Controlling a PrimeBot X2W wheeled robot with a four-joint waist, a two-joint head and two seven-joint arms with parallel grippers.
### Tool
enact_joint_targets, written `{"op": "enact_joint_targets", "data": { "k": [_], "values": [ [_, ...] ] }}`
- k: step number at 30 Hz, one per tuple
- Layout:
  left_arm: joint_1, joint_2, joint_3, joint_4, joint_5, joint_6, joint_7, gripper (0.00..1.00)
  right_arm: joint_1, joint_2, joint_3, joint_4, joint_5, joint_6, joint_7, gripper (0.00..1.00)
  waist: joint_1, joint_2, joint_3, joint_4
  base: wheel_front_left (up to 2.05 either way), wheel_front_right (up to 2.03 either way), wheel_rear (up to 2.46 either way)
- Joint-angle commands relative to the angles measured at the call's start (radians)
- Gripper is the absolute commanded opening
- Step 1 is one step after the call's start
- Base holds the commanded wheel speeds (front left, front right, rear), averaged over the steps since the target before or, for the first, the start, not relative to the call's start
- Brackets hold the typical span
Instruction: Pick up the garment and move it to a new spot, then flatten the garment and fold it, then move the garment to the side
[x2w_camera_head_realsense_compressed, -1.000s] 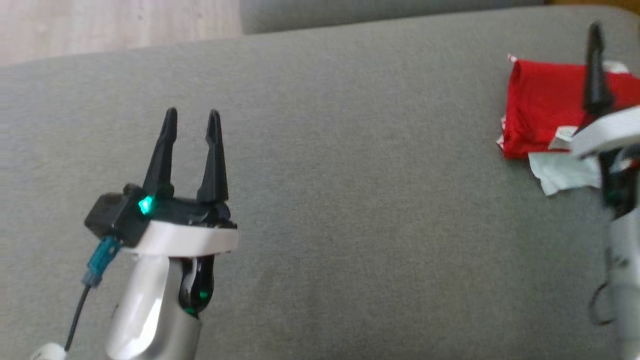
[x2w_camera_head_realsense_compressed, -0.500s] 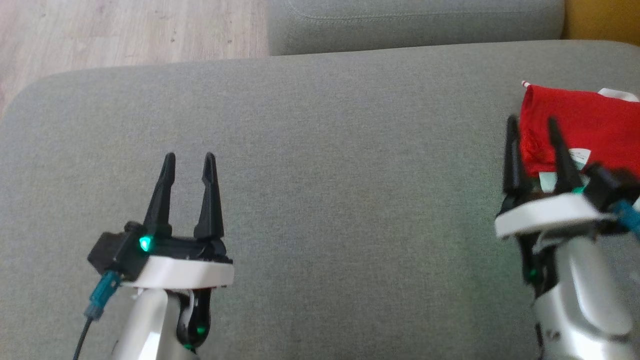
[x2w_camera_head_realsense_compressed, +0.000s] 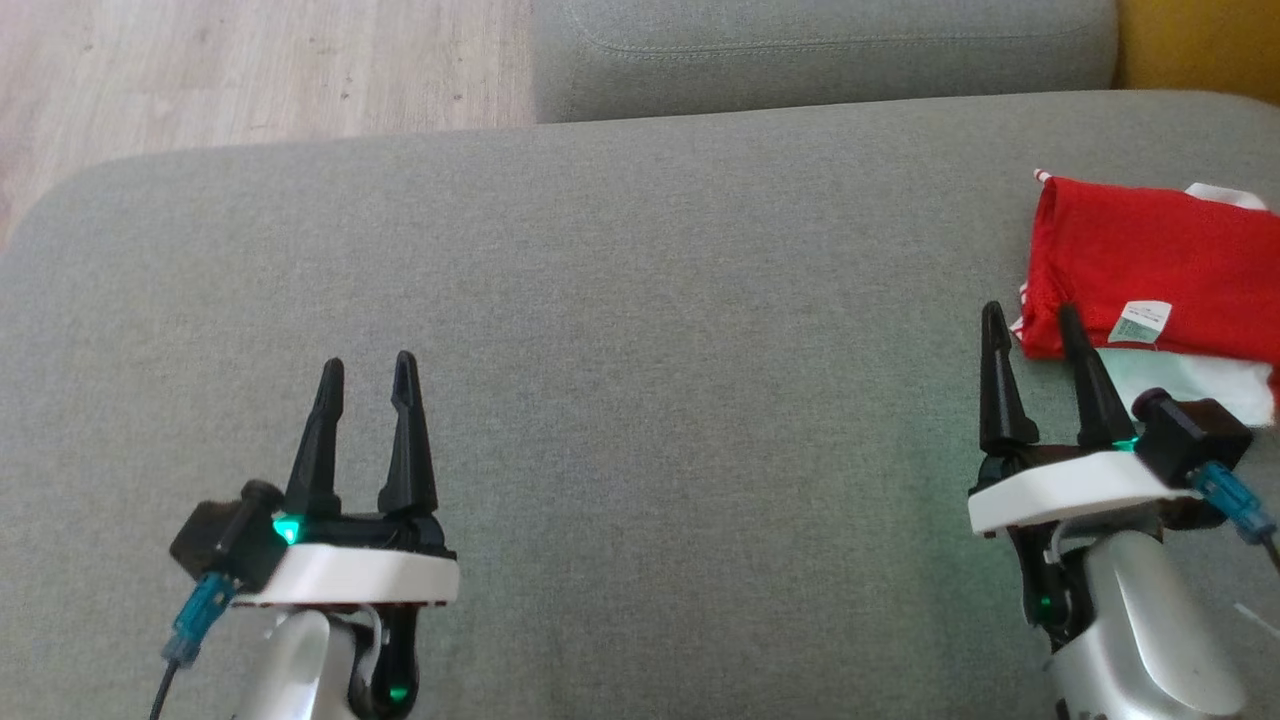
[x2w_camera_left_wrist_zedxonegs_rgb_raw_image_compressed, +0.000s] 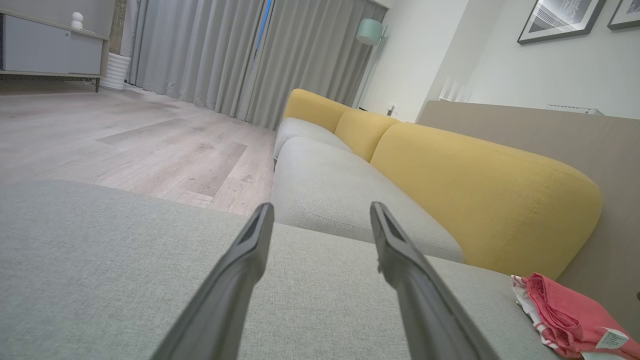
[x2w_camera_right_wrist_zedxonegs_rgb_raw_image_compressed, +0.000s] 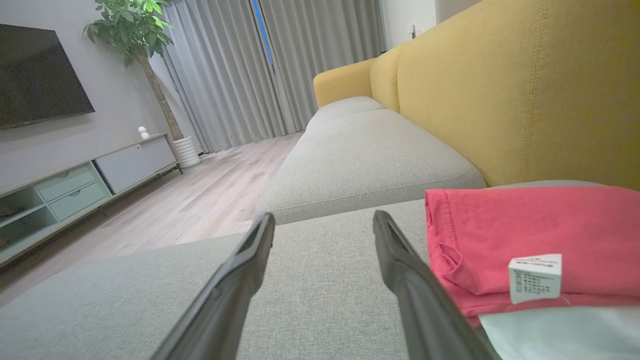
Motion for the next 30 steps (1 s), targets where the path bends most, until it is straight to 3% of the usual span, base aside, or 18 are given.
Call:
{"op": "enact_joint_targets", "data": {
  "k": [1, 23, 24, 30],
  "values": [
    [-0.025, 0.007, 0.041, -0.029, 0.003, 0.002, -0.005, 1.00, -0.018, 0.005, 0.026, -0.040, -0.002, -0.001, -0.011, 1.00, 0.0000, -0.0001, 0.000, 0.000, 0.00, 0.00, 0.00],
    [-0.019, 0.007, 0.073, -0.025, 0.003, 0.011, -0.005, 1.00, -0.011, 0.005, 0.043, -0.055, 0.013, -0.001, -0.011, 1.00, 0.0000, -0.0001, -0.005, 0.000, 0.00, 0.00, 0.00],
    [0.000, 0.000, 0.032, 0.007, 0.000, 0.002, 0.000, 0.00, 0.001, 0.000, 0.018, -0.019, 0.011, 0.000, 0.000, 0.00, 0.0000, -0.0001, -0.005, 0.000, 0.00, 0.00, 0.00],
    [0.023, -0.001, 0.030, 0.063, -0.020, 0.000, 0.006, 0.00, 0.029, 0.003, 0.019, 0.035, 0.032, 0.000, 0.008, 0.00, 0.0001, -0.0001, -0.006, -0.001, 0.00, 0.00, 0.00]
  ]
}}
